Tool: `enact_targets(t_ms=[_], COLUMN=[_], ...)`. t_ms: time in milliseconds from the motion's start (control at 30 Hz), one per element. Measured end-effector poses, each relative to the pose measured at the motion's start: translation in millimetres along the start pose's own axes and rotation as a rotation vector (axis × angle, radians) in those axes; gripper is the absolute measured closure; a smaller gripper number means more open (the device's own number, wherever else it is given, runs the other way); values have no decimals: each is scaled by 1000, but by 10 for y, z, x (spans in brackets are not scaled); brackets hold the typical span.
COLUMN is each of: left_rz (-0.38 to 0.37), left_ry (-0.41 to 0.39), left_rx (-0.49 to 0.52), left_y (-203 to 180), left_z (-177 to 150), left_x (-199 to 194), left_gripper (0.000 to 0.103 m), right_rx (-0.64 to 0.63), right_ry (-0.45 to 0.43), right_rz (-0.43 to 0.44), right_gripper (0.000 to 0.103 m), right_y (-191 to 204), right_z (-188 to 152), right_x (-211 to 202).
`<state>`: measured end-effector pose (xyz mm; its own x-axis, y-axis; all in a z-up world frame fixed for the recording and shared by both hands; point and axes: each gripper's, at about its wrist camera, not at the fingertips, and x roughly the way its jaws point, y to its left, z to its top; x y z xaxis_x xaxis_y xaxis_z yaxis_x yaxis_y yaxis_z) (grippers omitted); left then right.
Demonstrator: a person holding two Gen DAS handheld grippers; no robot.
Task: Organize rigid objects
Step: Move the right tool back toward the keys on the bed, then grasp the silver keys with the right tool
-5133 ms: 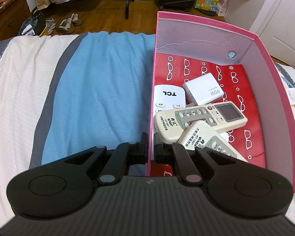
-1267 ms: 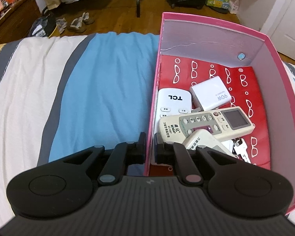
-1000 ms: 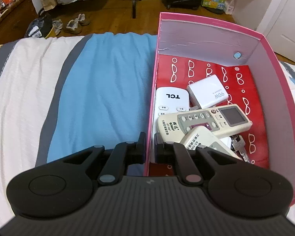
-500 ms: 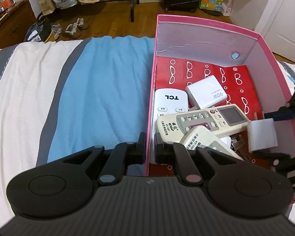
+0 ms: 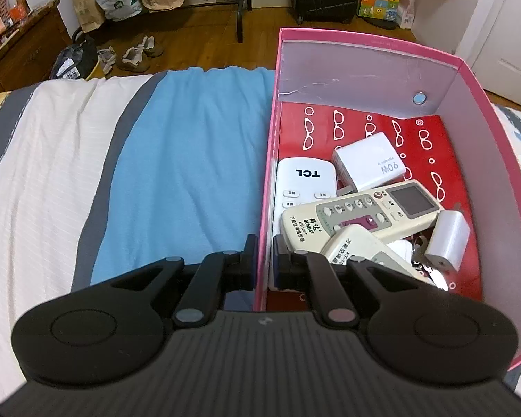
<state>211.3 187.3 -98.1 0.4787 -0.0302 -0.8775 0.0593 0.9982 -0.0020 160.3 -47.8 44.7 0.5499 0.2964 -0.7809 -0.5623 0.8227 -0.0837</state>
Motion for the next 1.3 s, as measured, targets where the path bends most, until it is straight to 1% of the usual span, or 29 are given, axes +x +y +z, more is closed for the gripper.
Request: enact_targets(t_ms=[67,100,233,367,433,500,567,667,700,767,833,867,933,967,1000,1033,1100,1133,1300], left_rz=[3,3,-2,-20,-27,-29,-25,-26,-28,-31,-28,-27,-27,-26,-26,-26,-27,-27,-32], left_ry=[3,5,6,9,16,17,16,16,17,17,17,16,16,16,15,15,15,15,12], left_rx=[2,0,-6,-25,-35,-34,-25,-18,-19,-19,-16,-14,-14,-13,-11,-10,-11,-12,-5], left_y=[-8,-6,-1,24,41,39,29,30,34,36,35,32,30,27,28,24,23,24,19], left_z=[3,8,11,9,13,13,11,11,11,16,18,18,16,17,16,15,16,16,16], left_x=[2,2,5,13,18,21,22,23,23,19,19,19,18,18,18,15,16,16,-19], left_gripper=[96,96,96,96,96,96,96,96,96,96,96,96,96,96,96,96,96,96,96], right_rx=[86,131,297,385,468,546,543,445,434,452,461,435,347,327,334,353,360,357,415], right_ry=[-19,-14,48,110,128,144,156,177,183,196,191,190,202,209,217,220,198,192,116], right_rz=[-24,-29,-51,-69,-28,-19,-34,-88,-88,-54,-38,-55,-116,-143,-161,-164,-161,-160,-206], right_gripper=[37,37,37,37,37,37,37,37,37,37,35,33,31,31,32,36,59,75,75], right_y=[-167,-266,-650,-933,-1071,-1197,-1261,-1271,-1289,-1330,-1318,-1267,-1116,-1062,-1038,-1033,-1023,-1014,-966], right_z=[-130,-210,-533,-849,-1032,-1194,-1284,-1362,-1383,-1406,-1411,-1397,-1337,-1304,-1274,-1254,-1234,-1237,-1224], right_x=[-123,-165,-158,20,141,285,423,648,698,806,926,986,1060,1077,1084,1083,1044,1022,772])
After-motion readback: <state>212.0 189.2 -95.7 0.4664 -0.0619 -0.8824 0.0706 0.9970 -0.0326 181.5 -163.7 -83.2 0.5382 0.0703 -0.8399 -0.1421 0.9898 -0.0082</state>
